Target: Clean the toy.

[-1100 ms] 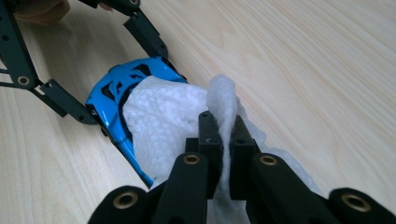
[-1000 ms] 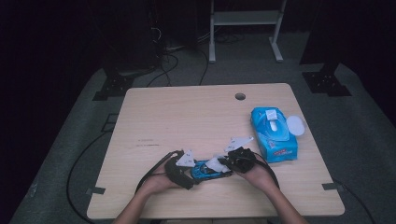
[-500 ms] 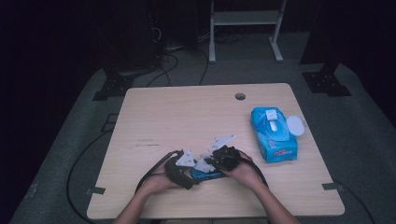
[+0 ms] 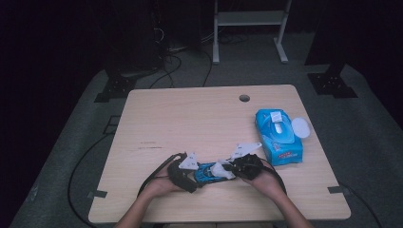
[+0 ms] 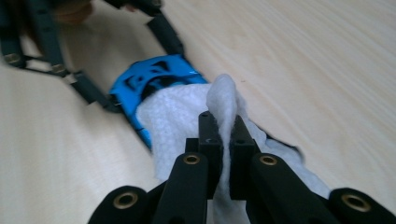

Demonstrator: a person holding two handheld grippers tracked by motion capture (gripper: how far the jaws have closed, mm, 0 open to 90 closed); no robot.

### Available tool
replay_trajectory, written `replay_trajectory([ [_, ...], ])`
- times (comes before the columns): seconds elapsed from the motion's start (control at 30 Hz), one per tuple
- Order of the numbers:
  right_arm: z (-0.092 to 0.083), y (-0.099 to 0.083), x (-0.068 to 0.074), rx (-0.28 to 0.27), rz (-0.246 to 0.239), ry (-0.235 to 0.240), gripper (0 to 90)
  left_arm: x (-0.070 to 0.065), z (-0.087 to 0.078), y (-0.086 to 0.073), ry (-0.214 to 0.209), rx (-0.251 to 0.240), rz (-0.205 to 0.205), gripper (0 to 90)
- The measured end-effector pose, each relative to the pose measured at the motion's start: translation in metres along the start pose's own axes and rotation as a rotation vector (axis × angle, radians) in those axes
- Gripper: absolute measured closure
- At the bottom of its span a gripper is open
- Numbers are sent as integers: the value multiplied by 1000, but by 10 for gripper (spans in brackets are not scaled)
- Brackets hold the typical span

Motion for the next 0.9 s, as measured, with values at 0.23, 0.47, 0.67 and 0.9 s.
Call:
replay_trajectory([
  [0.23,-12,-14,0,23,10,-34,874,0,0,0,0,0,2,251],
  [0.47,-10,-13,5,24,-23,-36,874,0,0,0,2,2,2,251],
  [0.67,-5,-10,-12,10,46,-59,875,0,0,0,2,-1,-9,244],
  [0.9,-6,-8,-18,-29,81,-79,875,0,1,0,-4,-4,-4,236],
])
Point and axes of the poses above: each handheld gripper's, and its own axes: z roughly forward along the jaws, y roughly out of its top, x roughly to its left, the point moved 1 cm from there along z, roughly forward along the jaws, and after that the axes turned 2 degrees about x, right-handed, at the moved point
